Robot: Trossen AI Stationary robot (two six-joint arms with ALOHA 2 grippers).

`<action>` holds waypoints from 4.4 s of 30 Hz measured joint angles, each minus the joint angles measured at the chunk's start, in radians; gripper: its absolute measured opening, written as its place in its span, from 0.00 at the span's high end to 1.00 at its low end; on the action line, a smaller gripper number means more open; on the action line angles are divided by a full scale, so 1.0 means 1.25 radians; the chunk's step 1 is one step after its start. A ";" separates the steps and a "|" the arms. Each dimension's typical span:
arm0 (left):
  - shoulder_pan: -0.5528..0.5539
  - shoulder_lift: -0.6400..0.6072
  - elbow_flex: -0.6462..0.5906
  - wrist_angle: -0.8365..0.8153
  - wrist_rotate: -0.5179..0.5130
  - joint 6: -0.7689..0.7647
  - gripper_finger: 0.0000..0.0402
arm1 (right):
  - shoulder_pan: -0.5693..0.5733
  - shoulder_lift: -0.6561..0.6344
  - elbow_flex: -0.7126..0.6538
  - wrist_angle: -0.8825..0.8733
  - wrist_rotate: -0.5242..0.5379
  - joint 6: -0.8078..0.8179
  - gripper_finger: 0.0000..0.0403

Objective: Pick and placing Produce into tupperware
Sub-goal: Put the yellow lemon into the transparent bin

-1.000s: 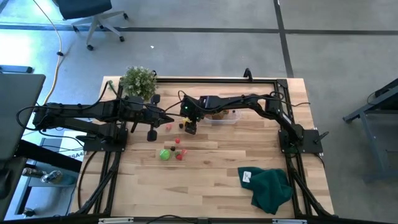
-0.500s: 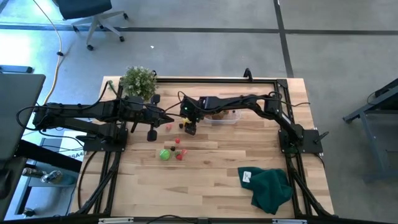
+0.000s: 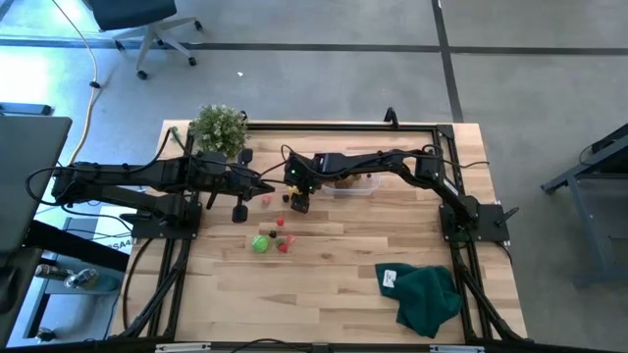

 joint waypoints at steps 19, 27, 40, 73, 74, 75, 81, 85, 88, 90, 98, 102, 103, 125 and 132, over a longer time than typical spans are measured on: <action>0.000 0.000 0.000 0.000 0.000 0.000 0.99 | -0.001 0.000 0.000 0.001 -0.004 -0.001 0.50; 0.000 0.000 0.000 0.000 0.000 0.000 0.99 | -0.001 0.000 0.000 0.000 0.000 -0.002 0.52; 0.000 0.000 0.000 0.000 0.000 0.000 0.99 | -0.001 -0.001 0.022 -0.017 0.009 -0.002 0.56; 0.000 0.000 0.000 0.000 0.000 0.000 0.99 | -0.075 -0.065 0.292 -0.395 -0.005 -0.039 0.57; 0.000 0.000 0.000 0.000 0.000 0.000 0.99 | -0.079 -0.075 0.292 -0.404 -0.005 -0.039 0.57; 0.000 0.000 0.000 0.000 0.000 0.000 0.99 | -0.082 -0.082 0.292 -0.416 -0.004 -0.039 0.57; 0.000 0.000 0.000 0.000 0.000 0.000 0.99 | -0.101 -0.121 0.291 -0.472 0.010 -0.034 0.57; 0.000 0.000 0.000 0.000 0.000 0.000 0.99 | -0.106 -0.130 0.291 -0.511 0.014 -0.023 0.57; 0.000 0.000 0.000 0.000 0.000 0.000 0.99 | -0.107 -0.141 0.291 -0.525 0.022 -0.018 0.57; 0.000 0.000 0.000 0.000 0.000 0.000 0.99 | -0.107 -0.145 0.291 -0.529 0.027 -0.016 0.57; 0.000 0.000 0.000 0.000 0.000 0.000 0.99 | -0.107 -0.146 0.290 -0.557 0.031 -0.002 0.57; 0.000 0.000 0.000 0.000 0.000 0.000 0.99 | -0.107 -0.145 0.290 -0.573 0.023 0.020 0.57; 0.000 0.000 0.000 0.000 0.000 0.000 0.99 | -0.107 -0.145 0.290 -0.578 0.023 0.022 0.57; 0.000 0.000 0.000 0.000 0.000 0.000 0.99 | -0.073 -0.169 0.205 -0.504 0.028 0.062 0.57; 0.000 0.000 0.000 0.000 0.000 0.000 0.99 | -0.082 -0.403 -0.139 -0.281 0.020 0.121 0.57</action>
